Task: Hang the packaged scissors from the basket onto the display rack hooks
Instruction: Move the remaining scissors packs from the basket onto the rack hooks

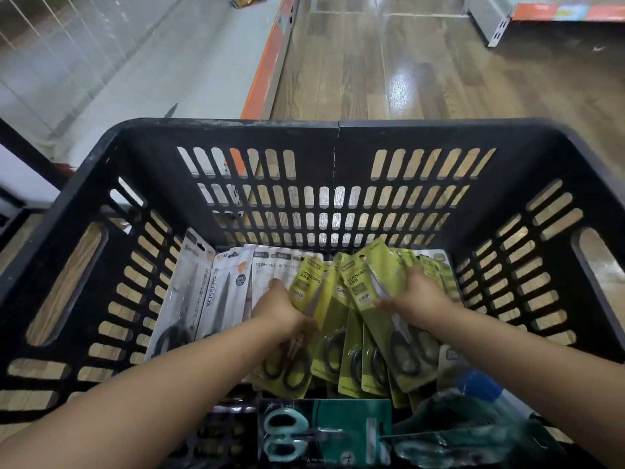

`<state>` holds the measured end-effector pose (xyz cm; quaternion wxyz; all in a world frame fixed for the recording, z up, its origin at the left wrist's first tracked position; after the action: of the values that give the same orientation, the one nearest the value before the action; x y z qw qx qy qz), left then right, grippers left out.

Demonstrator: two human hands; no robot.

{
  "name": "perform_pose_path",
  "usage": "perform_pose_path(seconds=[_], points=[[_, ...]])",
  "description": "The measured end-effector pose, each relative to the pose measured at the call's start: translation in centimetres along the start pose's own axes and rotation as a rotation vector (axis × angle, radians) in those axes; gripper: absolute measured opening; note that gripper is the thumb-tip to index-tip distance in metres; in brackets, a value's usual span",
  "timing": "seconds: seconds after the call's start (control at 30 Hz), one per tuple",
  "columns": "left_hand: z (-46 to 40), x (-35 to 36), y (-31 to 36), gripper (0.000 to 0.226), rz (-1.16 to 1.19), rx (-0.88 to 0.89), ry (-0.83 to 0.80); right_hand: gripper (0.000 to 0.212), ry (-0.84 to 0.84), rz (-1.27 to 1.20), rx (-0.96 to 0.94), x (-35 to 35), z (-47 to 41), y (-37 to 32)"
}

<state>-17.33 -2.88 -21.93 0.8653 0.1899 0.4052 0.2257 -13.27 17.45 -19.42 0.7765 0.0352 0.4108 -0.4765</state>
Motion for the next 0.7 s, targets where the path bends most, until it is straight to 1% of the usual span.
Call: perform_pose_path(seconds=[0.07, 0.13, 0.2, 0.33, 0.37, 0.4, 0.47, 0.6, 0.7], points=[[0.1, -0.3, 0.3, 0.046, 0.090, 0.006, -0.029, 0.056, -0.049, -0.080, -0.016, 0.0, 0.5, -0.6], [0.4, -1.1, 0.9, 0.031, 0.172, 0.033, -0.038, 0.047, -0.079, -0.182, -0.037, -0.2, 0.9, -1.5], [1.2, -2.5, 1.5, 0.020, 0.192, 0.066, -0.023, 0.037, -0.095, -0.241, -0.077, -0.6, 1.6, -2.6], [3.2, -6.6, 1.7, 0.006, 0.255, 0.110, 0.071, 0.023, -0.115, -0.367, -0.133, -2.0, 3.5, -4.5], [3.7, -7.5, 1.6, 0.004, 0.315, 0.121, 0.083, 0.020, -0.112, -0.393, -0.156, -2.6, 4.1, -5.0], [4.1, -8.3, 1.5, 0.008, 0.383, 0.128, 0.088, 0.019, -0.113, -0.428, -0.186, -3.2, 4.7, -5.6], [4.8, -9.6, 1.4, 0.010, 0.572, 0.149, 0.090, 0.019, -0.126, -0.509, -0.246, -4.5, 5.7, -6.6], [6.2, -11.6, 2.0, 0.008, 0.889, 0.262, 0.116, 0.019, -0.128, -0.657, -0.308, -6.4, 6.9, -7.6], [6.8, -12.2, 2.1, 0.009, 0.988, 0.325, 0.149, 0.020, -0.143, -0.685, -0.332, -6.3, 7.1, -7.7]])
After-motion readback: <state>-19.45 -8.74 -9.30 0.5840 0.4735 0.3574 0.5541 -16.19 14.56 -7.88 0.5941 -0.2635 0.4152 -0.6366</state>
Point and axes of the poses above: each hand's wrist, its own z-axis away from the middle knuckle, its own x-axis out of the palm, y = z × x, the point moved 6 cm from there along -z, towards the middle knuckle, and after that the axes turned 9 degrees about x, right-handed, at the moved point
